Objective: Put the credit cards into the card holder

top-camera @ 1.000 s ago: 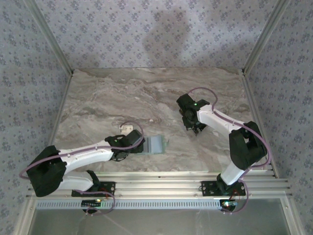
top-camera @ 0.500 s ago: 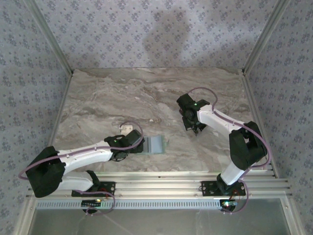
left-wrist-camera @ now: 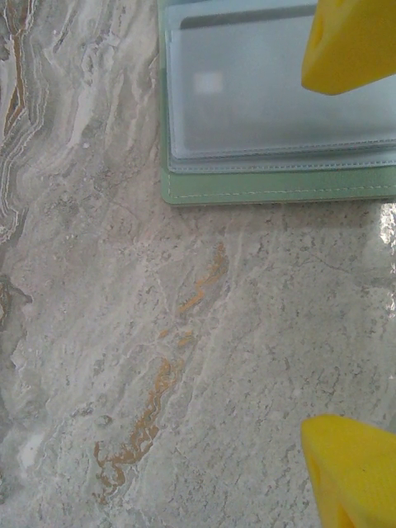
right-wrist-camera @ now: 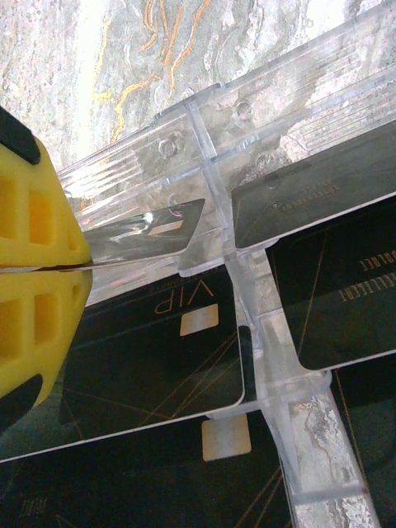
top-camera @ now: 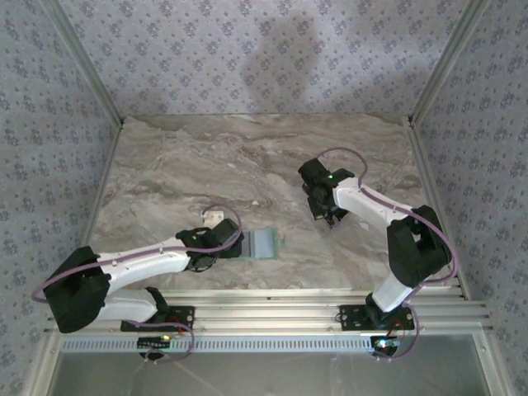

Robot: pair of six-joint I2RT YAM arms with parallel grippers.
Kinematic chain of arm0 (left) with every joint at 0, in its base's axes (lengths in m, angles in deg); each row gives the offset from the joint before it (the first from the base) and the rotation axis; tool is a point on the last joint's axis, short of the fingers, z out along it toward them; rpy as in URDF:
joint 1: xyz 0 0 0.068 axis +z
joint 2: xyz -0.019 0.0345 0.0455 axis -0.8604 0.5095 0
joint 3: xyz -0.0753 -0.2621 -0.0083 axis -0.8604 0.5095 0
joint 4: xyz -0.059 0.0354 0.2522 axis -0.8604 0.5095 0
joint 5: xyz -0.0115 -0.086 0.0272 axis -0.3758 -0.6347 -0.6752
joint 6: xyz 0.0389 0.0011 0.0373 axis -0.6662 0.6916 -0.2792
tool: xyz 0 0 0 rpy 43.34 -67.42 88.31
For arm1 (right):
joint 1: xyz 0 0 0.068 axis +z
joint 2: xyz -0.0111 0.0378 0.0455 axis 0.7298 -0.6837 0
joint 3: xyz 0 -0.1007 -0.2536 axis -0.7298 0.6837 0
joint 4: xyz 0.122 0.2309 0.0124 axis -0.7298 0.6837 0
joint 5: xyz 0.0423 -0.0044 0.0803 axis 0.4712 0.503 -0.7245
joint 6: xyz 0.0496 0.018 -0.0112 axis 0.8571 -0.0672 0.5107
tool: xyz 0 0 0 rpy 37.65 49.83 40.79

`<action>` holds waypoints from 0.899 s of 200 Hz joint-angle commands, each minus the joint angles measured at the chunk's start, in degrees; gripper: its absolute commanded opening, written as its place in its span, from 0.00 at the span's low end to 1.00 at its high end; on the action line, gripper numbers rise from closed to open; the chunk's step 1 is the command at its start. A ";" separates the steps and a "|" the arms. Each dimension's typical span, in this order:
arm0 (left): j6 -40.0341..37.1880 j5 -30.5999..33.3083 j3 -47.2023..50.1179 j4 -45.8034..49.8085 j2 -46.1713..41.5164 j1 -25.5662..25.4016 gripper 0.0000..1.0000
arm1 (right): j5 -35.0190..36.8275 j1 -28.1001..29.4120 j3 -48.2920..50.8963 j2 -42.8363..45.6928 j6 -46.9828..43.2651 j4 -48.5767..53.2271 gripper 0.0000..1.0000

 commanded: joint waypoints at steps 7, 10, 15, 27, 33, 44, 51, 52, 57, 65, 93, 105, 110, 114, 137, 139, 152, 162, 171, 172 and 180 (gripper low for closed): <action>-0.46 -0.02 -0.64 1.20 -0.31 0.40 1.00 | -3.18 -0.51 2.70 -1.40 0.29 -0.40 0.11; -0.46 0.02 -0.64 1.14 -0.29 0.40 1.00 | -3.19 -0.49 2.76 -1.33 0.33 -0.39 0.12; -0.43 0.02 -0.64 1.13 -0.24 0.42 1.00 | -3.16 -0.52 2.83 -1.33 0.35 -0.32 0.13; -0.45 -0.03 -0.64 1.04 -0.15 0.40 1.00 | -3.16 -0.62 3.16 -1.08 0.33 -0.40 0.13; -0.45 -0.10 -0.64 1.03 -0.05 0.40 1.00 | -3.27 -0.60 3.39 -0.93 0.35 -0.34 0.13; -0.45 -0.08 -0.64 0.89 0.04 0.40 1.00 | -3.52 -0.67 3.54 -0.64 0.36 -0.43 0.14; -0.41 -0.20 -0.68 0.90 0.13 0.40 1.00 | -3.66 -0.77 3.49 -0.46 0.44 -0.33 0.14; -0.43 -0.16 -0.70 0.88 0.13 0.40 1.00 | -3.69 -0.76 3.49 -0.45 0.44 -0.41 0.14; -0.45 -0.20 -0.72 0.93 0.13 0.40 1.00 | -3.84 -0.75 3.53 -0.31 0.44 -0.50 0.14; -0.48 -0.19 -0.72 0.95 0.04 0.39 1.00 | -4.26 -0.84 3.49 -0.18 0.44 -0.59 0.14; -0.47 -0.11 -0.55 1.09 -0.31 0.41 1.00 | -4.79 -0.85 2.81 0.13 0.70 -0.28 0.25; -0.43 -0.10 -0.29 0.97 -0.44 0.38 1.00 | -4.81 -0.84 2.55 0.68 0.71 0.02 0.25; -0.34 -0.09 -0.20 0.96 -0.49 0.40 1.00 | -4.70 -0.84 2.39 0.89 0.70 0.16 0.25; -0.36 -0.05 -0.13 0.91 -0.49 0.40 1.00 | -4.72 -0.84 2.35 1.16 0.68 0.25 0.25; -0.44 -0.06 -0.01 0.69 -0.40 0.40 1.00 | -4.53 -0.89 1.76 1.92 0.40 0.86 0.25; -0.45 -0.06 -0.02 0.69 -0.40 0.40 1.00 | -4.53 -0.92 1.69 1.93 0.43 0.98 0.25; -0.45 -0.15 0.00 0.43 -0.31 0.40 1.00 | -4.42 -0.97 1.47 1.83 0.26 1.18 0.25; -0.45 -0.16 -0.02 0.34 -0.31 0.36 1.00 | -4.52 -1.01 1.25 1.63 0.20 1.26 0.26; -0.39 -0.18 0.00 0.26 -0.36 0.35 1.00 | -4.53 -1.02 1.14 1.50 0.15 1.26 0.25; -0.42 -0.19 0.03 0.25 -0.33 0.38 1.00 | -4.52 -1.06 1.13 1.45 0.16 1.26 0.25; -0.41 -0.19 0.06 0.25 -0.32 0.40 1.00 | -4.55 -1.06 1.07 1.43 0.11 1.26 0.25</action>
